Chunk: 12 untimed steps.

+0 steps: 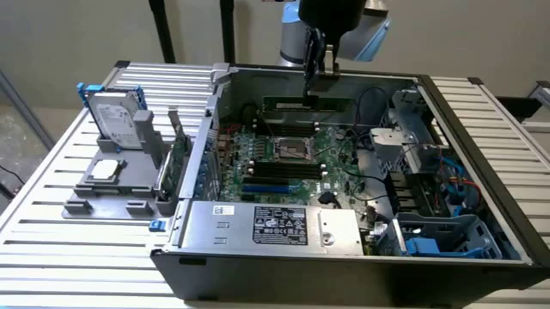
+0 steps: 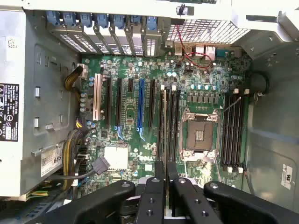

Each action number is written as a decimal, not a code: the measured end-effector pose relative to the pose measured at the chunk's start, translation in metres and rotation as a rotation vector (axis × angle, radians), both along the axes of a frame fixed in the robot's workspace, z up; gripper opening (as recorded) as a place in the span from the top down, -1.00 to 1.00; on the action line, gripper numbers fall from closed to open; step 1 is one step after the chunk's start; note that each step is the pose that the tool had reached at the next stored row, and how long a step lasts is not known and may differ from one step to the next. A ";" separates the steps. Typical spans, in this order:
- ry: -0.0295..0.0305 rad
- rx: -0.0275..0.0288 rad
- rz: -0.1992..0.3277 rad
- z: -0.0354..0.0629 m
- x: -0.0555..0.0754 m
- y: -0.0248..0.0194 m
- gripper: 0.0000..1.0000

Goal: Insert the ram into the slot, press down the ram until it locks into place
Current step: 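Insert the ram into the slot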

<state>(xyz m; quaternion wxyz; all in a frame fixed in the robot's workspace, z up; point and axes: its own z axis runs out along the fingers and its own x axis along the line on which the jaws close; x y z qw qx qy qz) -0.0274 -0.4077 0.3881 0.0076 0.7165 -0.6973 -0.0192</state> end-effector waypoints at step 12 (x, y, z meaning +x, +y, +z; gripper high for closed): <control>0.0001 -0.0001 -0.030 -0.0030 0.000 0.0000 0.73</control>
